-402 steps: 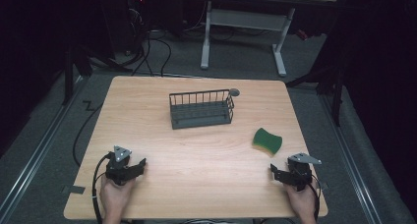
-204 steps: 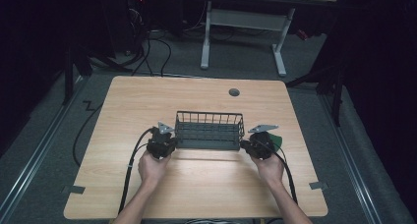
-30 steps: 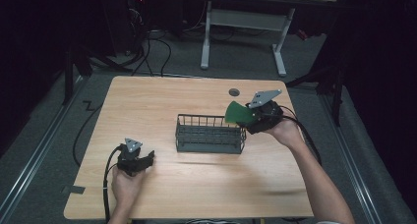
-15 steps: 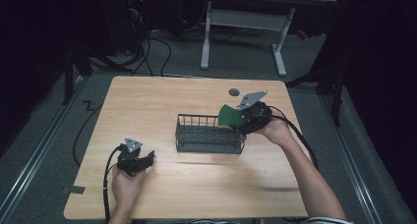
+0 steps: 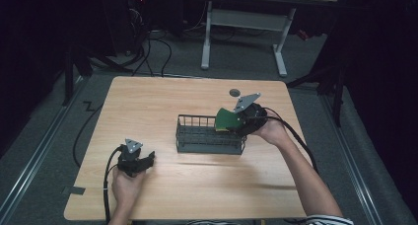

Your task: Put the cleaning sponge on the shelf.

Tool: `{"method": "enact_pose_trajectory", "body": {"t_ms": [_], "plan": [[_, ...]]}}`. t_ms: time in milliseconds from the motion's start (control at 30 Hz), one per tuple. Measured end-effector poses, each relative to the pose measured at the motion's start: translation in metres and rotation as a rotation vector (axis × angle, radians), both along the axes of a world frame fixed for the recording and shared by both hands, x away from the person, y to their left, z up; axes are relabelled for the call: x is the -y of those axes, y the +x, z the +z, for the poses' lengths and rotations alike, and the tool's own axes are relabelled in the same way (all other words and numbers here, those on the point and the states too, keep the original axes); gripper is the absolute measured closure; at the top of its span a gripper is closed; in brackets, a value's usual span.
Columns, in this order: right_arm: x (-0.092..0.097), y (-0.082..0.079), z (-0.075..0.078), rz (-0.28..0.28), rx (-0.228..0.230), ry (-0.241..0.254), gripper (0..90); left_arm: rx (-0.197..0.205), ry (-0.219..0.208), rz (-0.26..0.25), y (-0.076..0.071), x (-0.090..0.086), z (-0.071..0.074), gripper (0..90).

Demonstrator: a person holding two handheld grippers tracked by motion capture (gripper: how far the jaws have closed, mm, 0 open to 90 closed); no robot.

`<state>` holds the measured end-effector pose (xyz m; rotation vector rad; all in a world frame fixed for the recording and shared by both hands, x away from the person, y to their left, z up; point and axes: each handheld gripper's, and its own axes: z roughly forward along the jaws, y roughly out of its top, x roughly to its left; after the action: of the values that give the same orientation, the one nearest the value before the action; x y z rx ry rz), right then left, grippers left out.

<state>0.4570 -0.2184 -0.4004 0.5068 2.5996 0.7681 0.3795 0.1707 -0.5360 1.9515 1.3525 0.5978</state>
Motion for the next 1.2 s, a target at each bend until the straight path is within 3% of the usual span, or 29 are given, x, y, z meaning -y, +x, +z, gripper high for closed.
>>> {"method": "enact_pose_trajectory", "body": {"t_ms": [633,900,1067,1200], "plan": [[-0.010,0.007,-0.004,0.026,-0.035,-0.020,20.9,0.000,-0.001,0.000,0.000,0.000,0.000,36.8],[-0.013,0.007,-0.006,0.035,-0.042,-0.021,25.7,0.000,-0.001,0.000,0.000,0.000,0.000,36.8],[-0.012,0.005,-0.005,0.033,-0.034,0.006,29.8,0.000,-0.001,0.000,0.000,0.000,0.000,36.8],[-0.004,0.002,0.000,-0.002,-0.021,0.076,32.0,0.000,-0.001,0.000,0.000,0.000,0.000,36.8]]}}
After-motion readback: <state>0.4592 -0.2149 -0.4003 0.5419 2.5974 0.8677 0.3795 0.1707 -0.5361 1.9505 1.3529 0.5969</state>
